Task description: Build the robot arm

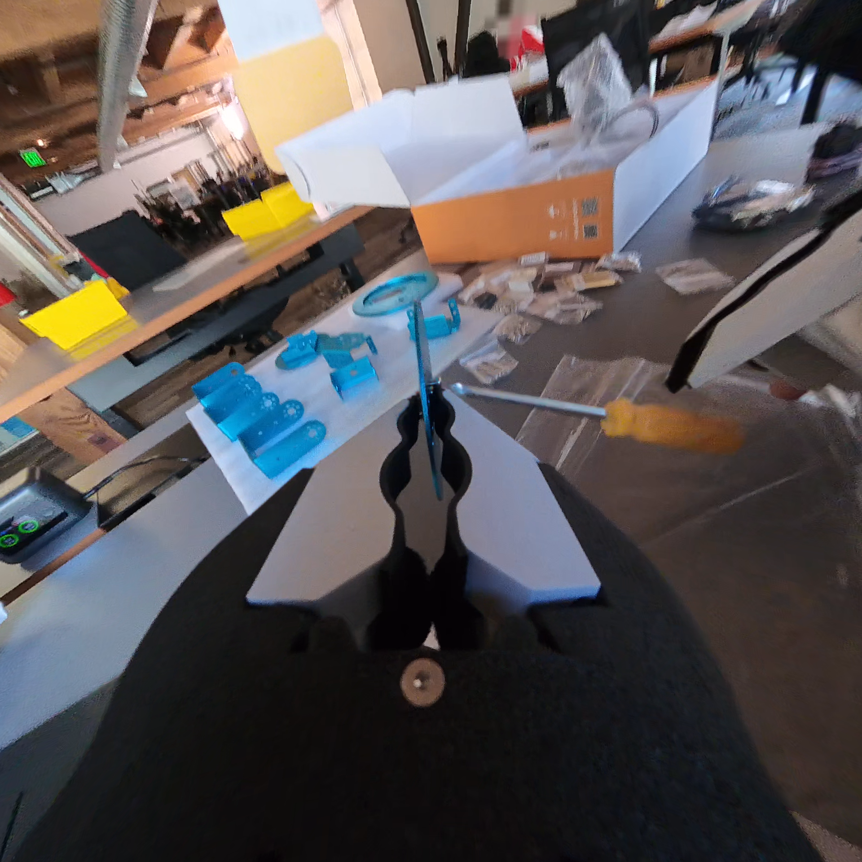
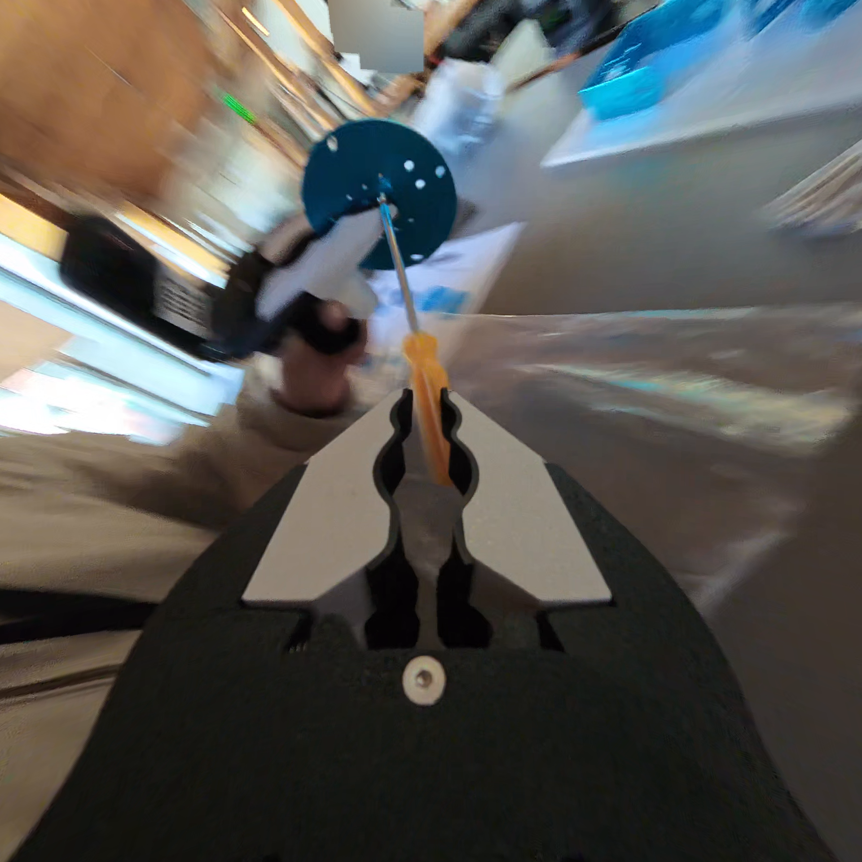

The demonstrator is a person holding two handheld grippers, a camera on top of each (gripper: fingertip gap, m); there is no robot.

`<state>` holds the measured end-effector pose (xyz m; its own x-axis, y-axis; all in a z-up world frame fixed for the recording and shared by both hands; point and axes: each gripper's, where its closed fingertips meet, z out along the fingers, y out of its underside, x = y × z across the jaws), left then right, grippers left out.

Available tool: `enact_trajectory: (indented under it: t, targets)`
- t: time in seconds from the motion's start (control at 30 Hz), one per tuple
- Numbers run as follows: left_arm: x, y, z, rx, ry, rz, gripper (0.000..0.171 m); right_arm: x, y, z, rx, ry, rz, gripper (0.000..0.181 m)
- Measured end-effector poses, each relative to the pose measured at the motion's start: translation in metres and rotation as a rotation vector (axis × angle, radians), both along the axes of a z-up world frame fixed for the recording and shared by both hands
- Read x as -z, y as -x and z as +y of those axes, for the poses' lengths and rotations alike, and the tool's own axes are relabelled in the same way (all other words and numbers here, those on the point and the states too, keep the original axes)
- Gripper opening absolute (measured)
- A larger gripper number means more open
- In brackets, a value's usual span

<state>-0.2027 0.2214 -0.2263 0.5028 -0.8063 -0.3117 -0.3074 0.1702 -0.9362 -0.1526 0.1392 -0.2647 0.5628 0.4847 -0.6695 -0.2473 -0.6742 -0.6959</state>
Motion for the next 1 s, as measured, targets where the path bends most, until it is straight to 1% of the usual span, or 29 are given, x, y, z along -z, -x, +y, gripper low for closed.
enact_trajectory:
  t: [0.1, 0.17, 0.27, 0.3, 0.33, 0.4, 0.43, 0.47, 0.53, 0.63, 0.67, 0.73, 0.77, 0.83, 0.93, 1.0]
  targets:
    - [0.016, -0.003, 0.003, -0.016, 0.022, 0.068, 0.006, 0.015, 0.005, 0.005, -0.011, -0.093, -0.206, 0.022]
    - [0.021, -0.003, 0.005, -0.024, 0.027, 0.095, 0.006, 0.03, 0.003, 0.009, 0.005, -0.147, -0.396, 0.029]
    - [0.027, -0.003, 0.007, -0.032, 0.015, 0.139, 0.007, 0.039, -0.005, 0.012, 0.035, -0.277, -0.652, 0.035]
    - [0.028, -0.002, 0.009, -0.037, 0.019, 0.148, 0.007, 0.039, -0.008, 0.012, 0.041, -0.299, -0.711, 0.037]
    - [0.028, 0.0, 0.01, -0.04, 0.024, 0.148, 0.007, 0.039, -0.009, 0.013, 0.043, -0.31, -0.752, 0.044]
    - [0.028, 0.004, 0.016, -0.054, 0.046, 0.141, 0.007, 0.045, -0.005, 0.013, 0.018, -0.277, -0.816, 0.056]
    - [0.028, 0.007, 0.02, -0.062, 0.061, 0.128, 0.007, 0.049, -0.001, 0.014, 0.008, -0.254, -0.85, 0.059]
    - [0.029, 0.009, 0.023, -0.07, 0.085, 0.121, 0.007, 0.05, 0.001, 0.017, 0.028, -0.235, -0.88, 0.056]
    - [0.032, 0.015, 0.03, -0.094, 0.13, 0.101, 0.006, 0.053, 0.015, 0.019, 0.042, -0.208, -0.879, 0.052]
    - [0.035, 0.021, 0.035, -0.101, 0.178, 0.077, 0.006, 0.068, 0.026, 0.024, 0.039, -0.136, -0.889, 0.051]
    - [0.036, 0.021, 0.036, -0.098, 0.189, 0.072, 0.006, 0.069, 0.028, 0.025, 0.037, -0.132, -0.874, 0.044]
    - [0.038, 0.02, 0.036, -0.093, 0.197, 0.073, 0.006, 0.069, 0.031, 0.025, 0.02, -0.139, -0.867, 0.024]
    - [0.039, 0.019, 0.035, -0.086, 0.2, 0.076, 0.006, 0.069, 0.03, 0.026, 0.025, -0.158, -0.875, 0.019]
    - [0.043, 0.017, 0.031, -0.067, 0.209, 0.089, 0.006, 0.069, 0.03, 0.025, 0.001, -0.157, -0.872, 0.018]
    - [0.047, 0.016, 0.03, -0.052, 0.219, 0.102, 0.007, 0.069, 0.028, 0.028, -0.075, -0.063, -0.823, 0.017]
    - [0.045, 0.019, 0.031, -0.044, 0.229, 0.101, 0.006, 0.064, 0.023, 0.032, -0.097, -0.11, -0.81, 0.017]
